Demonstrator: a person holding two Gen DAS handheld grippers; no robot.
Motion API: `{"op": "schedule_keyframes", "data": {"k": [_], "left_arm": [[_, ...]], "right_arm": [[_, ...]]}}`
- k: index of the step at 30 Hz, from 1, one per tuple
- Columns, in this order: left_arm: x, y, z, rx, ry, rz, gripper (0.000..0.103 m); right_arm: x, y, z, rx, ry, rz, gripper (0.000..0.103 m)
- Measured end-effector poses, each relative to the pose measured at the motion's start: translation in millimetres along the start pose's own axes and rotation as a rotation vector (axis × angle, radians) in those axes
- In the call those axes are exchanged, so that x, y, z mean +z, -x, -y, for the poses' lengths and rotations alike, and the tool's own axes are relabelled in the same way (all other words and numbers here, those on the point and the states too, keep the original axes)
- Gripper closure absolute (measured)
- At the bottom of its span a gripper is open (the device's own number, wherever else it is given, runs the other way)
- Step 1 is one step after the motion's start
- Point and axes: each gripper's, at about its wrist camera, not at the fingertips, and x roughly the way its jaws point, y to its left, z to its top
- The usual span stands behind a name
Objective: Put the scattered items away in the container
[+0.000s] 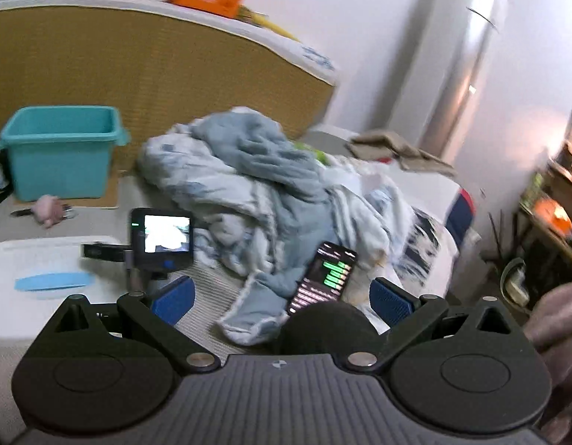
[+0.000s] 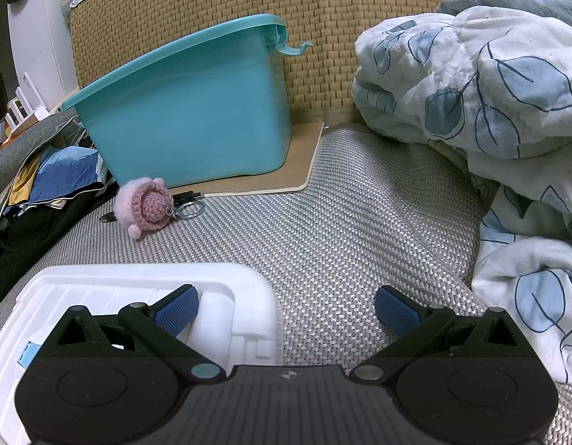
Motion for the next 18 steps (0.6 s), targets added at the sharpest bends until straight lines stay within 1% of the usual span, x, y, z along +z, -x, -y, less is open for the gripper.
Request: {"op": "schedule_keyframes", "data": {"k": [2,4,6,8,9,11,14,16,18], "left_arm": [[-5.0,-4.8,5.8,0.023,-0.029,-0.013,0.000],[-9.7,-7.8,5.3,0.013,-0.004,-0.044,0.000],[-15.7,-11.4,6.4,0.007,0.012,-0.091,0.000],[-20.3,-6.8,12.4,-0.003,0.002,-0.104,0.000],[-22.0,-2.3,17.3,-0.009,-0.009,-0.104,0.000],[-24.4,8.3,29.1,0.016,-0.039,-0.072,0.000],[-24.5,20.3,34.9,0.030,-0.017,-0.048,0.000],[-21.0,29.1,32.7,0.013,0.037,-0.049,0.001],[-19.0,39.8,38.6,0.009,0.040,-0.028,0.001]], "right_arm": [[0.0,0.0,-0.1,0.000,0.000,0.000,0.000],[-0.1,0.0,-0.1,0.000,0.000,0.000,0.000],[-0.1,0.0,-0.2,0.000,0.000,0.000,0.000],[-0.1,0.1,-0.2,0.000,0.000,0.000,0.000],[-0.1,0.1,-0.3,0.000,0.000,0.000,0.000],[-0.1,0.1,-0.3,0.000,0.000,0.000,0.000],[-0.1,0.1,-0.4,0.000,0.000,0.000,0.000],[-0.1,0.2,-0.5,0.000,0.000,0.000,0.000],[0.0,0.2,-0.5,0.000,0.000,0.000,0.000]]}}
